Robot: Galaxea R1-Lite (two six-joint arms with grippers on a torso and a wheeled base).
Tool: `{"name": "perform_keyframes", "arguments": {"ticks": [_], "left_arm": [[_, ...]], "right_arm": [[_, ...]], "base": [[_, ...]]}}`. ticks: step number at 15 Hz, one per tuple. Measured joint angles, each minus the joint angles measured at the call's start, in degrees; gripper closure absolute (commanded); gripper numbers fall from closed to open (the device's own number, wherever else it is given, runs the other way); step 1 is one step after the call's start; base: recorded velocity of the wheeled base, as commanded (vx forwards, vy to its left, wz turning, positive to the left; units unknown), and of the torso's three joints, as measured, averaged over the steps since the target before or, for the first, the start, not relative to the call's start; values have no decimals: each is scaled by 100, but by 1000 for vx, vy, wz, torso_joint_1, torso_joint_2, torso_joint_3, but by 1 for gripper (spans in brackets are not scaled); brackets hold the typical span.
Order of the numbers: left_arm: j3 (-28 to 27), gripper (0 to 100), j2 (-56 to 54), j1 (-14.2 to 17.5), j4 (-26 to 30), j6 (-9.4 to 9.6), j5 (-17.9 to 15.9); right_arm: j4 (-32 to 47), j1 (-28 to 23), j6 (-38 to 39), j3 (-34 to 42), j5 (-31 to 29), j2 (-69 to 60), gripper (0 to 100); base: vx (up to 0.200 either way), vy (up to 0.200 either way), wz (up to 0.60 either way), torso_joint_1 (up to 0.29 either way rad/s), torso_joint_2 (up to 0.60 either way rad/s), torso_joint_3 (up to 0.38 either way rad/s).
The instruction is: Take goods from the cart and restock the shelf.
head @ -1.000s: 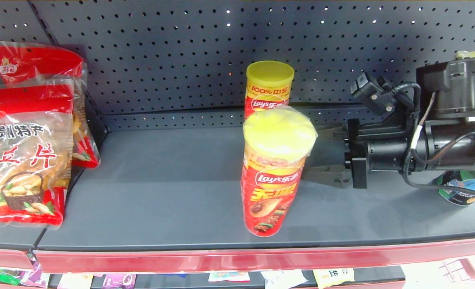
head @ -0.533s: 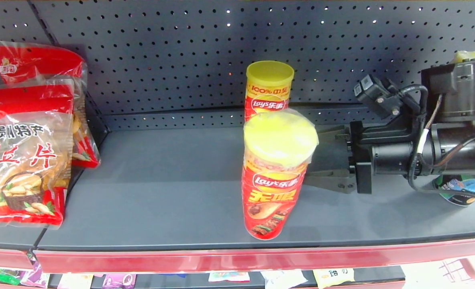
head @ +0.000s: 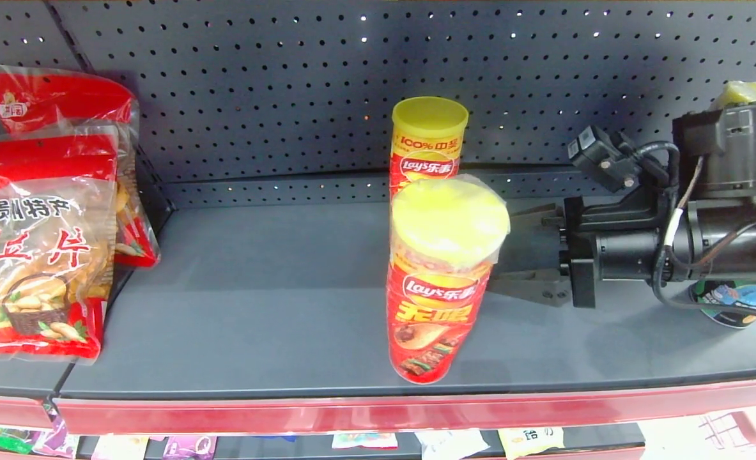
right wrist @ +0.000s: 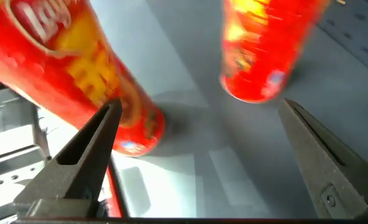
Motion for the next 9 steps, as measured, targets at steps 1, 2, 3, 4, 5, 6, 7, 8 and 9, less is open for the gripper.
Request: {"name": "perform_keyframes", "arguments": {"ticks": [1, 2, 3, 4, 5, 6, 7, 8, 9], "left_arm": [[0, 0, 0, 0, 0, 2, 0], [0, 0, 0, 0, 0, 0, 0], [0, 0, 0, 0, 0, 2, 0], [0, 0, -2, 0, 0, 0, 0], [0, 0, -2, 0, 0, 2, -2], [0, 0, 0, 0, 0, 2, 0], [0, 0, -2, 0, 0, 2, 0], [0, 0, -2, 0, 0, 2, -2], [0, 0, 0, 0, 0, 2, -2]], "right_arm": [[0, -67, 0, -7, 0, 6, 0], [-4, -122, 2, -30, -2, 12, 0], [0, -146, 2, -44, 0, 15, 0], [-1, -188, 0, -52, 0, 15, 0], [0, -234, 2, -61, 0, 6, 0], [0, -257, 0, -68, -2, -16, 0], [0, -271, 2, -74, 0, -44, 0], [5, -282, 30, -74, -13, -101, 0], [10, -286, 77, -74, -33, -171, 0]], "base": [[0, 0, 0, 0, 0, 0], [0, 0, 0, 0, 0, 0], [0, 0, 0, 0, 0, 0], [0, 0, 0, 0, 0, 0], [0, 0, 0, 0, 0, 0], [0, 0, 0, 0, 0, 0], [0, 0, 0, 0, 0, 0], [0, 0, 0, 0, 0, 0], [0, 0, 0, 0, 0, 0]]}}
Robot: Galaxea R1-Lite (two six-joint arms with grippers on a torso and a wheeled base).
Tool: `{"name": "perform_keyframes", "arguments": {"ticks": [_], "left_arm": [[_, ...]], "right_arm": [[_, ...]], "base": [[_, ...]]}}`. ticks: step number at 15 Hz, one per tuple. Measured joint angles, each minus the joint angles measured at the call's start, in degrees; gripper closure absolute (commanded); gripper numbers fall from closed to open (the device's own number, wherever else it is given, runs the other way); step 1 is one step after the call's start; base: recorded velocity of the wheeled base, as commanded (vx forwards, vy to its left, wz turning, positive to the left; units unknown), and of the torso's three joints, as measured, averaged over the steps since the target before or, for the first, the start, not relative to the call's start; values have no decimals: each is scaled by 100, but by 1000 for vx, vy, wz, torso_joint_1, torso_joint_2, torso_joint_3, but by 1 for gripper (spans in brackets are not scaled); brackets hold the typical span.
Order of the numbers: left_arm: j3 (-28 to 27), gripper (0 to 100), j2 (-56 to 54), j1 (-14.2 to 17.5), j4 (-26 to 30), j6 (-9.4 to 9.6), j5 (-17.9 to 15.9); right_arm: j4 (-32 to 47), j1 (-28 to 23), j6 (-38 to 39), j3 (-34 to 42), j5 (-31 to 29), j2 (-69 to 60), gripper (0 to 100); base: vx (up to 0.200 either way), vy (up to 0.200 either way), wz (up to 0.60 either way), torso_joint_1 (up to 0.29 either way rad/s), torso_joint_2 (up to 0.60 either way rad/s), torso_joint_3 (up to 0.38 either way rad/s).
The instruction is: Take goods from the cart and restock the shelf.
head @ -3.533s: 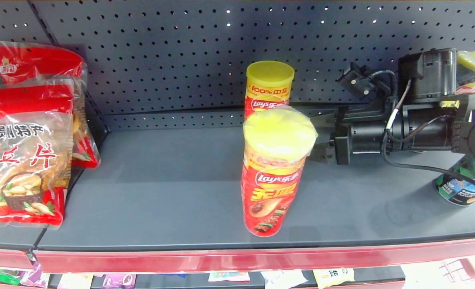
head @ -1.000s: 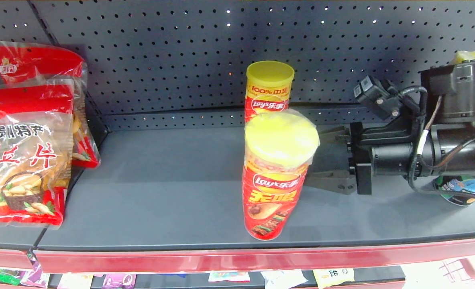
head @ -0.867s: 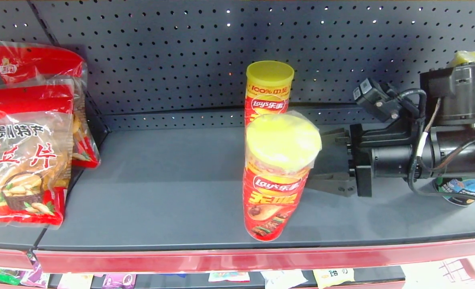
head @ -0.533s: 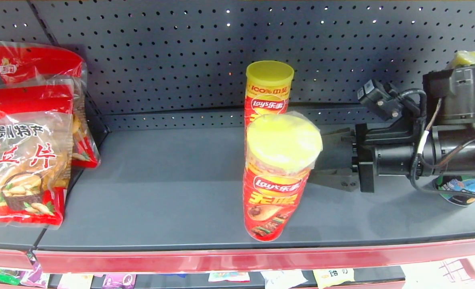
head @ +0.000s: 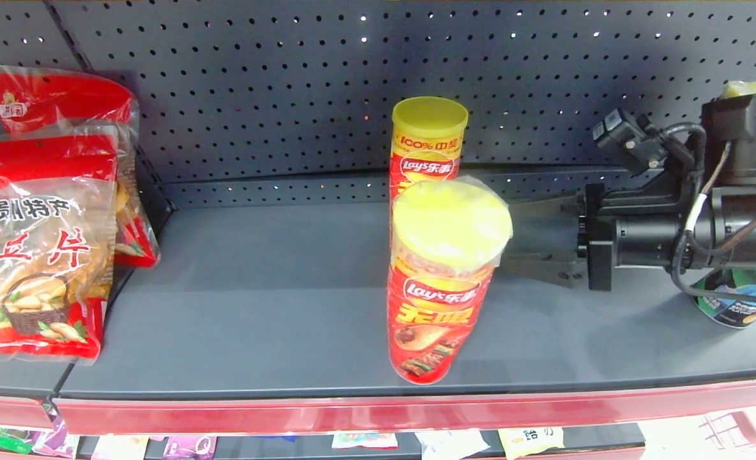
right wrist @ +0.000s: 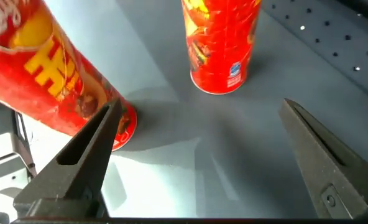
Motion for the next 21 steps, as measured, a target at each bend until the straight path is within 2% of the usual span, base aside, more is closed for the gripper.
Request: {"name": "perform_keyframes", "arguments": {"ticks": [4, 11, 14, 18, 21], "left_arm": [[0, 0, -2, 0, 0, 0, 2], [0, 0, -2, 0, 0, -2, 0], [0, 0, -2, 0, 0, 0, 0], [0, 0, 0, 0, 0, 0, 2], [0, 0, -2, 0, 0, 0, 0]], "right_arm": [[59, 7, 244, -27, -134, -304, 0], [384, 18, 1349, 15, -315, -1318, 0], [622, 22, 1392, 99, -315, -1935, 0], [944, -45, 1401, 621, -315, -3026, 0], [1447, -436, 1404, 990, -378, -4057, 0]], "base": [[0, 0, 0, 0, 0, 0], [0, 0, 0, 0, 0, 0], [0, 0, 0, 0, 0, 0], [0, 0, 0, 0, 0, 0], [0, 0, 0, 0, 0, 0]]}}
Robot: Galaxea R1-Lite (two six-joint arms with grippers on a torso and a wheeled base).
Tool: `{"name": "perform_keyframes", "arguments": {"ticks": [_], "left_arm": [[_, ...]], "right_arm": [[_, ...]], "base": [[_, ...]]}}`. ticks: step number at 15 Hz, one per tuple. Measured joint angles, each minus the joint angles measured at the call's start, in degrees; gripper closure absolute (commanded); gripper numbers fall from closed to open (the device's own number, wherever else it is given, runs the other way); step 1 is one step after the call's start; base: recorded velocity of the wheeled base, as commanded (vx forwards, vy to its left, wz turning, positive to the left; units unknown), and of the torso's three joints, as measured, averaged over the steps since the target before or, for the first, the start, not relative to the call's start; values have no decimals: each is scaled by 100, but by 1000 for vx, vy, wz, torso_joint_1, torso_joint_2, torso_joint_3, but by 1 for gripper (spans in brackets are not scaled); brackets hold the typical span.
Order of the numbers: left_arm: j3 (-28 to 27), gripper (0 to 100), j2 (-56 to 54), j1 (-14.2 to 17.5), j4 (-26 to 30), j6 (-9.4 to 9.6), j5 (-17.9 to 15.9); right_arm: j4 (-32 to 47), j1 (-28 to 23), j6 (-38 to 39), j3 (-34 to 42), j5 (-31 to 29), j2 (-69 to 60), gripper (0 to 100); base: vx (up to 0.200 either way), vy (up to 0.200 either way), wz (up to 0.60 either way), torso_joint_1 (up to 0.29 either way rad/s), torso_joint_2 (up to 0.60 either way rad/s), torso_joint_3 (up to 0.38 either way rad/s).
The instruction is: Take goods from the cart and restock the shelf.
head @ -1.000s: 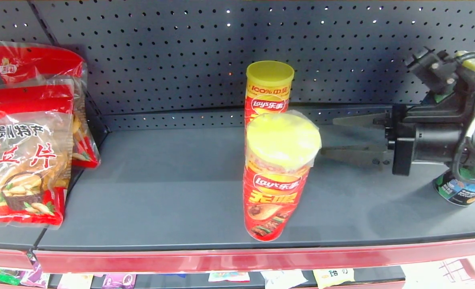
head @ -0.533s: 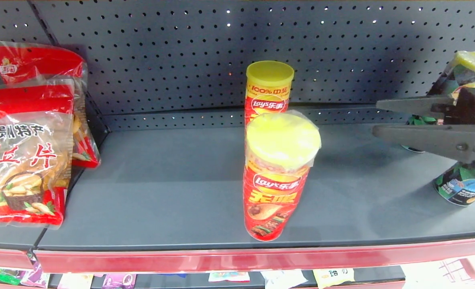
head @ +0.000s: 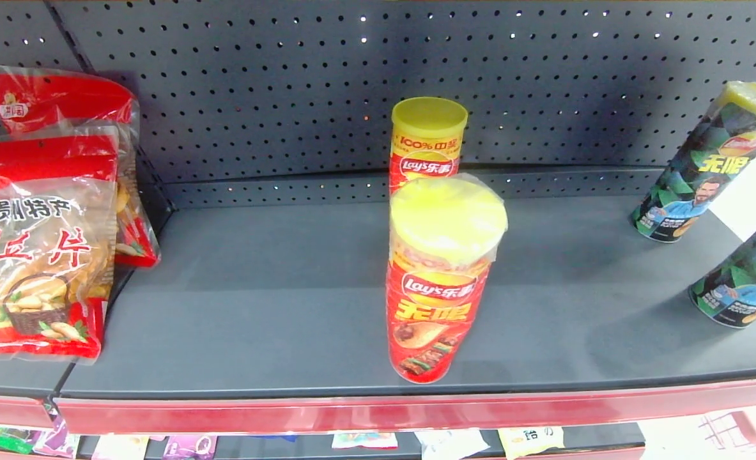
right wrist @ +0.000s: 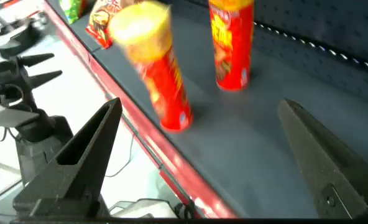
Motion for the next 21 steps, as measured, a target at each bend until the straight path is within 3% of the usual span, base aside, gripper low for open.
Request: {"name": "perform_keyframes", "arguments": {"ticks": [2, 3, 6, 7, 13, 16, 19, 21], "left_arm": [[0, 0, 2, 0, 0, 0, 0], [0, 0, 0, 0, -2, -2, 0], [0, 0, 0, 0, -2, -2, 2], [0, 0, 2, 0, 0, -2, 0], [0, 0, 0, 0, 0, 0, 0], [0, 0, 0, 0, 0, -2, 2], [0, 0, 0, 0, 0, -2, 2], [0, 0, 0, 0, 0, 0, 0]], "right_arm": [[294, -507, 5, 185, -350, -756, 0], [371, -702, 2, 282, -852, -1172, 0], [477, -1083, 79, 631, -3229, -2092, 0], [496, -1137, 161, 850, -3640, -2304, 0], [461, -1143, 251, 2864, -3390, -3255, 0], [-93, -1083, 276, 3755, -3373, -3554, 0], [-1129, -1036, 410, 4717, -3374, -3718, 0], [-1200, -1023, 451, 4948, -3368, -3857, 0]], "base": [[0, 0, 0, 0, 0, 0], [0, 0, 0, 0, 0, 0], [0, 0, 0, 0, 0, 0], [0, 0, 0, 0, 0, 0], [0, 0, 0, 0, 0, 0], [0, 0, 0, 0, 0, 0], [0, 0, 0, 0, 0, 0], [0, 0, 0, 0, 0, 0]]}}
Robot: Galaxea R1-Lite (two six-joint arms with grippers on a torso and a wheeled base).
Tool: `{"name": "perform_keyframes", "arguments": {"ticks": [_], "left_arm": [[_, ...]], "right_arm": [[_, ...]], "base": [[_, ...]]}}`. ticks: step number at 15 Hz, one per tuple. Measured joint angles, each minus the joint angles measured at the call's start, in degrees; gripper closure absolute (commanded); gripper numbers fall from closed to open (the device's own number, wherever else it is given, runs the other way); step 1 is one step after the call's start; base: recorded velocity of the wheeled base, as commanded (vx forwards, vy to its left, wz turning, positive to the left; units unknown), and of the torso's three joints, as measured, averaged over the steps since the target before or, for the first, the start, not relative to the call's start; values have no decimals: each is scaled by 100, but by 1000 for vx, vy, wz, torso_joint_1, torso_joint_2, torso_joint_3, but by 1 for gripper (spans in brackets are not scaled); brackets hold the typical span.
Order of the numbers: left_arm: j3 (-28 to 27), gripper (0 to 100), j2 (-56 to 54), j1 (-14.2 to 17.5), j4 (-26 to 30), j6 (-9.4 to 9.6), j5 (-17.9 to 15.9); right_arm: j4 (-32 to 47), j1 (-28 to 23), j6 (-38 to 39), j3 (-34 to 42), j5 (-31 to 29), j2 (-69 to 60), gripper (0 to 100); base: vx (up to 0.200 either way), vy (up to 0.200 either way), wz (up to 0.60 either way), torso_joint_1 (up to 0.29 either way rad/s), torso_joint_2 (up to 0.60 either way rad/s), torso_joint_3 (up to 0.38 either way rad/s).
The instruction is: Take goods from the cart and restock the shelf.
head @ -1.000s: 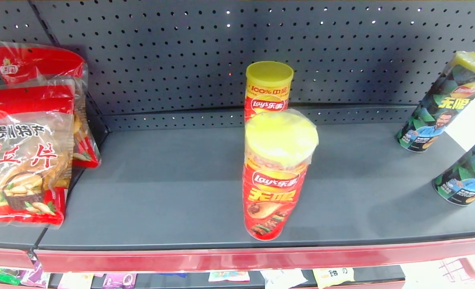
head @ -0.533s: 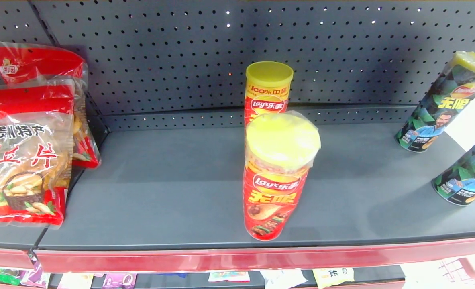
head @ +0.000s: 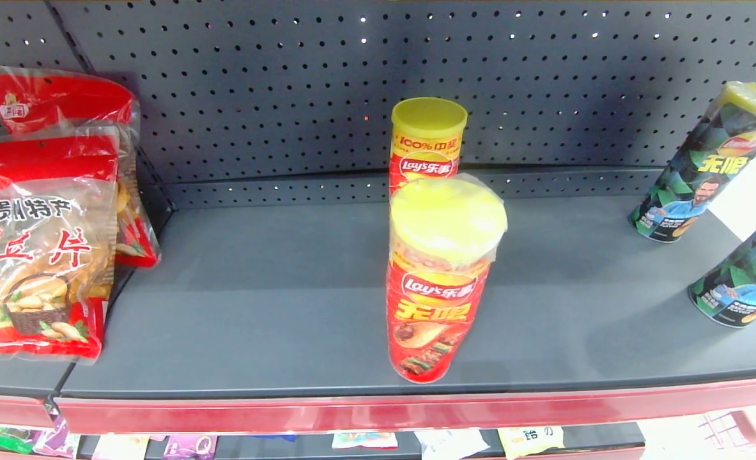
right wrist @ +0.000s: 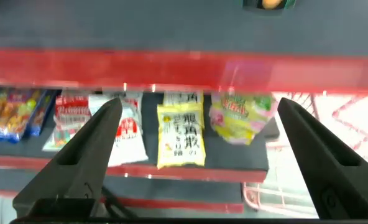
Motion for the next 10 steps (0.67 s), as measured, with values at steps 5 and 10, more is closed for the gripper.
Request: {"name": "perform_keyframes", "arguments": {"ticks": [5, 10], "left_arm": [[0, 0, 0, 0, 0, -2, 2], [0, 0, 0, 0, 0, 0, 2]], "right_arm": [[-88, -302, 35, 68, -61, -311, 0], [385, -759, 96, 71, 176, -774, 0]], "base": [[0, 0, 0, 0, 0, 0], [0, 0, 0, 0, 0, 0]]}}
